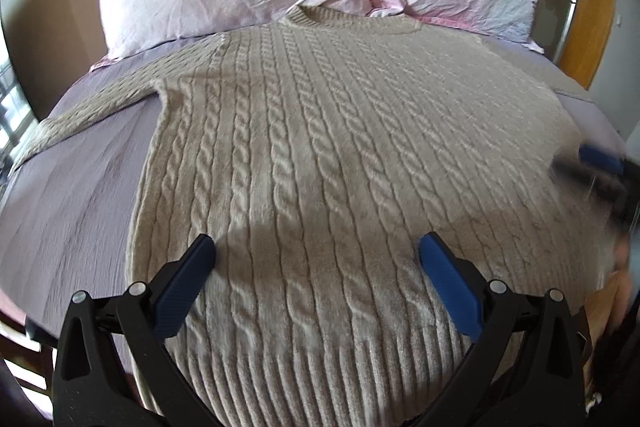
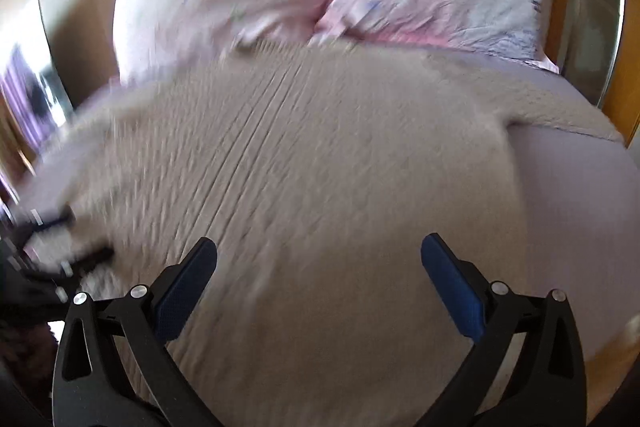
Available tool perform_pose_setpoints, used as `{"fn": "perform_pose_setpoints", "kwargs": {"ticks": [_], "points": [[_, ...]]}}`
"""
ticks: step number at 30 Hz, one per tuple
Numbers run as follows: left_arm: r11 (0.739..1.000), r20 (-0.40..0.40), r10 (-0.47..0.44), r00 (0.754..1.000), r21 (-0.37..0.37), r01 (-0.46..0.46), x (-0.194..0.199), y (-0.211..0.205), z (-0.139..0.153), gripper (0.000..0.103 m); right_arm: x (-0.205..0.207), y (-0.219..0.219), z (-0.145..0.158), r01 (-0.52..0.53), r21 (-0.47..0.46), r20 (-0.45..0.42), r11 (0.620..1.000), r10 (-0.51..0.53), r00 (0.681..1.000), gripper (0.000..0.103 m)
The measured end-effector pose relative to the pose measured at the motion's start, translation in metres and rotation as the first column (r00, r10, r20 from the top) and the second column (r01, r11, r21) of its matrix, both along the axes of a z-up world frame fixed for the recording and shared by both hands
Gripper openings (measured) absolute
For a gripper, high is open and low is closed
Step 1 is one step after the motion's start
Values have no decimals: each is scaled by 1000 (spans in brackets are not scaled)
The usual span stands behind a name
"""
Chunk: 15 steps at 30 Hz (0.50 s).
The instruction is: Fold small clothes
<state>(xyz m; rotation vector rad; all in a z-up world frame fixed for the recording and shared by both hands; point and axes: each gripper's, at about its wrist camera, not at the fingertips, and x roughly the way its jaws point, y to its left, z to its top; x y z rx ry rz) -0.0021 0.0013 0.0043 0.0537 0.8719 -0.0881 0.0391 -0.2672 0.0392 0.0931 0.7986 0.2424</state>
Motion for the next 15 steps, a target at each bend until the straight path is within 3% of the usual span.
{"fn": "perform_pose_setpoints", "kwargs": {"ticks": [3,4,6,8,12,14,15], "points": [[995,91,-61,994,-71,67,8,7,12,101,41,-86,24,226,120,2,967,-228,974,102],[993,128,-68,989,-85,80,10,10,17,101,50,-106,26,280,140,-10,950,-282,959,90],[992,200,-61,978,-97,82,17,17,30,101,79,-166,25,452,176,-68,874,-447,892,68],[992,237,-35,971,-109,63,32,31,42,101,106,-224,15,595,214,-149,775,-576,804,64],[984,262,51,964,-178,-4,54,67,55,101,143,-311,-13,753,299,-293,586,-694,657,56],[975,273,113,955,-214,-54,67,92,60,101,155,-343,-24,791,346,-336,505,-720,607,50],[968,280,134,951,-241,-65,65,102,60,101,157,-351,-25,799,356,-340,484,-730,594,48]]}}
